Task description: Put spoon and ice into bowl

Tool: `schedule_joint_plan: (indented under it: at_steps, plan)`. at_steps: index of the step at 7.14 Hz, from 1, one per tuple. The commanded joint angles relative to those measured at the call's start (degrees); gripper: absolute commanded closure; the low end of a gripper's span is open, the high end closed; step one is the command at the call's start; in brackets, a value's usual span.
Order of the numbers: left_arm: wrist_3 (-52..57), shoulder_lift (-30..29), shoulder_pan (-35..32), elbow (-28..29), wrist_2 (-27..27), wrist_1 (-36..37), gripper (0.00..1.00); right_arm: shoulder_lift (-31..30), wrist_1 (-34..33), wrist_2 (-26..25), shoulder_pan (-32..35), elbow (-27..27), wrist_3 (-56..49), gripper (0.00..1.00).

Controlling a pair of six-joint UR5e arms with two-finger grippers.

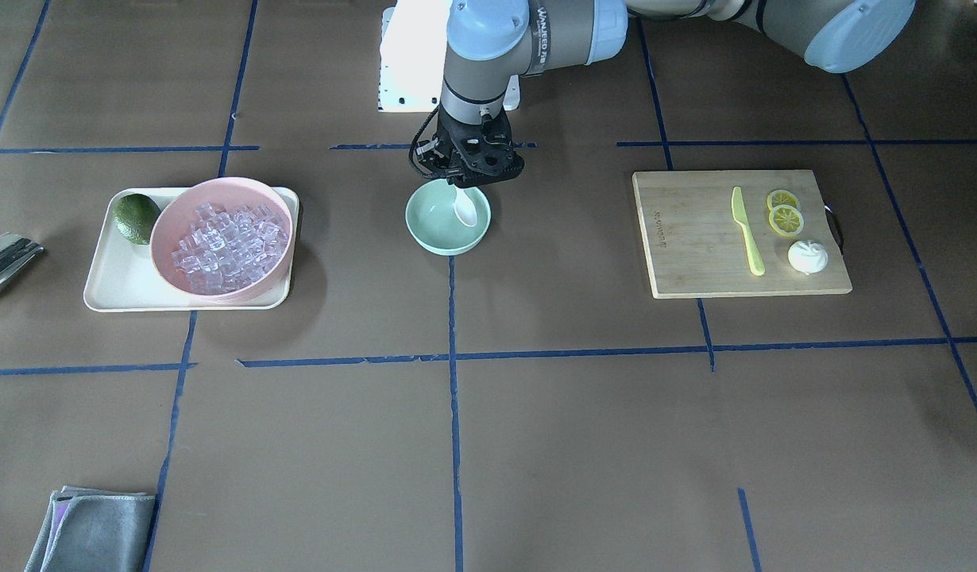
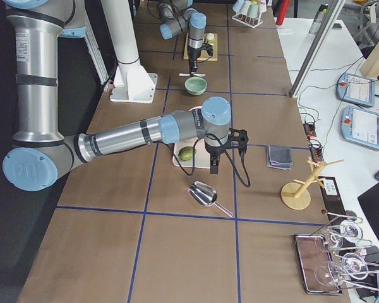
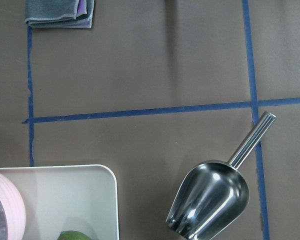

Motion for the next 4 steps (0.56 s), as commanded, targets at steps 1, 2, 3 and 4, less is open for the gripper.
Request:
schedule_joint_plan:
  at_steps: [1,2,3,4]
  plan:
    - [1.13,-0.29,0.57,1.20,-0.11,-0.33,0.71,1.11,0.00,0.09,-1.96,1.86,4.29,0.00]
    - [3.93,-0.20,0.57,1.29,-0.11,-0.42,0.01,1.91,0.00,0.09,-2.75,2.04,5.53,0.00]
    - [4.65,-0.20,0.57,0.59,-0.11,-0.33,0.00,2.00,0.00,0.09,-3.71,3.00,7.02,0.00]
    - [4.83,-0.20,0.40,-0.46,-0.02,-0.24,0.00,2.96,0.09,0.35,-4.68,3.61,8.69,0.00]
